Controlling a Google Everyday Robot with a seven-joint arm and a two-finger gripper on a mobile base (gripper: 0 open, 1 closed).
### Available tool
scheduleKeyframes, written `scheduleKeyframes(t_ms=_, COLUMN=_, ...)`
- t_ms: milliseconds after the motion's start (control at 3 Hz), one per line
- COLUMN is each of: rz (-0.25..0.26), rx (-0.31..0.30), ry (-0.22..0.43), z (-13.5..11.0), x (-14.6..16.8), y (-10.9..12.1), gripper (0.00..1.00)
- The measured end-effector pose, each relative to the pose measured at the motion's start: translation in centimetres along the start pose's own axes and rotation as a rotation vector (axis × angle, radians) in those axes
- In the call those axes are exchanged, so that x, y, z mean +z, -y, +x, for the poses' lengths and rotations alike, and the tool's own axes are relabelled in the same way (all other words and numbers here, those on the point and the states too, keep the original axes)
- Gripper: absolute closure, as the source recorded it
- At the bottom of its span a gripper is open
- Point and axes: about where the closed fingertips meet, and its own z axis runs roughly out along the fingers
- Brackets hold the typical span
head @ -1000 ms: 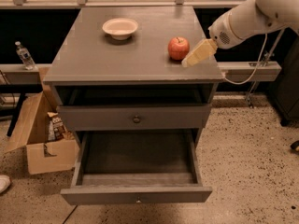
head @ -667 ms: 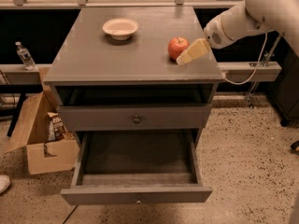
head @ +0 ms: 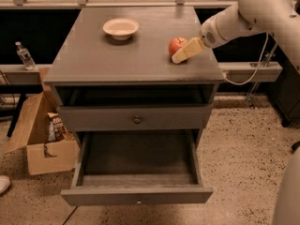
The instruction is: Place apple into middle drawer
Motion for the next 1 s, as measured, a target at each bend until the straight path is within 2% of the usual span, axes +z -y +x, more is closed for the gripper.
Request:
scheduleKeyframes(t_ms=333, rz=-0.013, rx=0.004, ry=0.002, z=-0.7, x=1.5, y=0.1, gripper=0.0)
scheduleKeyframes(t_ms=1000, rz=-0.055, rx=0.007, ry=0.026, z=-2.0, x=4.5, y=-1.0, gripper=0.5)
